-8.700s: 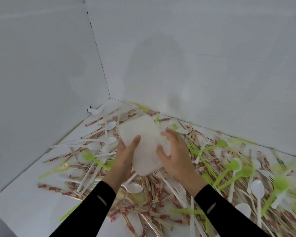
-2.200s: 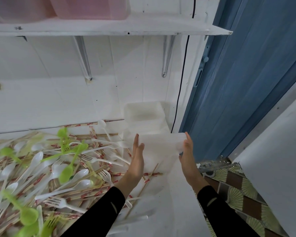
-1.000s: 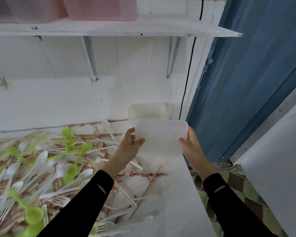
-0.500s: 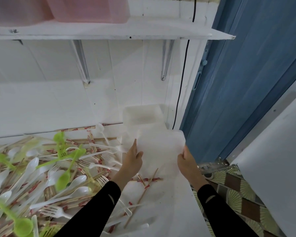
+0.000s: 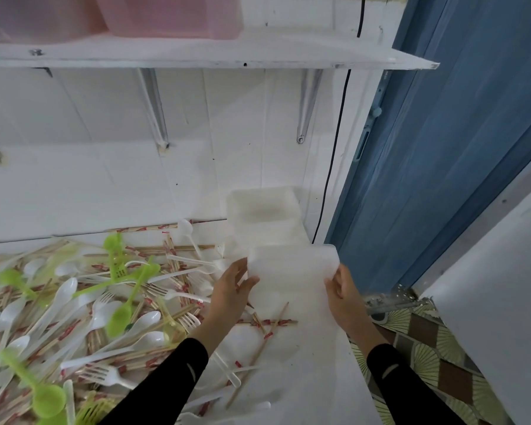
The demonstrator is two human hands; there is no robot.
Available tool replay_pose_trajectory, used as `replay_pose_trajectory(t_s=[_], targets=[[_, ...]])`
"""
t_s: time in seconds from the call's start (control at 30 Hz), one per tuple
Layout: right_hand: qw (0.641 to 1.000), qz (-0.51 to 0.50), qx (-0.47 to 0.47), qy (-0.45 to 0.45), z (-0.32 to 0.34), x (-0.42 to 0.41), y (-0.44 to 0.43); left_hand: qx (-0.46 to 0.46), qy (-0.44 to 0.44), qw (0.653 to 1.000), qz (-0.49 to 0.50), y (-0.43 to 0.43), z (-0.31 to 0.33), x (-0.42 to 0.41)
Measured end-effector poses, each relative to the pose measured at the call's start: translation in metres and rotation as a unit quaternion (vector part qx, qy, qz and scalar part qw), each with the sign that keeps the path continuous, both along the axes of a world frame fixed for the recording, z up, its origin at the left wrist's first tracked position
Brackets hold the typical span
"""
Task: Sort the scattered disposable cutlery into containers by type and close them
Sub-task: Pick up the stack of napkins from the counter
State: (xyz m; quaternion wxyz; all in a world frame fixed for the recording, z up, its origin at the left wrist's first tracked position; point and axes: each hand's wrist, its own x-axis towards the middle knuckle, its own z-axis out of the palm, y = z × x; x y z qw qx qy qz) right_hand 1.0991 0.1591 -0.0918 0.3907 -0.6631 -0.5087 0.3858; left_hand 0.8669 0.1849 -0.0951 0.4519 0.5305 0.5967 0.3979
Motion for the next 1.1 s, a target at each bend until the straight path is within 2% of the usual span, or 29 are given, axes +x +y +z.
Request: replay_pose_trajectory(t_s=[0.17, 0.3, 0.4, 0.5, 0.57, 0.8, 0.93, 1.1], targets=[[1.000, -0.008, 0.015, -0.002, 0.006, -0.001, 0.002, 0.024, 0.022, 0.999, 0.030, -0.004, 0.006, 0.002], [0.998, 0.015, 0.050, -0.028, 0.028, -0.008, 0.021, 0.079, 0.021, 0.994, 0.069, 0.008, 0.027, -0.006], [0.996, 0.013, 0.087, -0.026, 0.049, -0.018, 0.046, 0.083, -0.024, 0.991, 0.106, 0.035, 0.052, -0.018], [0.991, -0.038, 0.127, 0.014, 0.077, -0.032, 0.073, 0.059, -0.058, 0.989, 0.124, 0.065, 0.077, -0.027], [0.988, -0.065, 0.143, 0.006, 0.090, -0.039, 0.090, 0.046, -0.077, 0.989, 0.120, 0.083, 0.088, -0.029], [0.992, -0.090, 0.069, -0.048, 0.085, -0.050, 0.123, -0.032, -0.036, 0.993, 0.104, 0.116, 0.085, -0.037], [0.992, -0.089, 0.052, -0.073, 0.077, -0.057, 0.129, -0.021, -0.008, 0.992, 0.121, 0.120, 0.077, -0.033], [0.993, -0.088, 0.061, -0.056, 0.074, -0.059, 0.137, -0.027, 0.043, 0.990, 0.129, 0.130, 0.074, -0.038]])
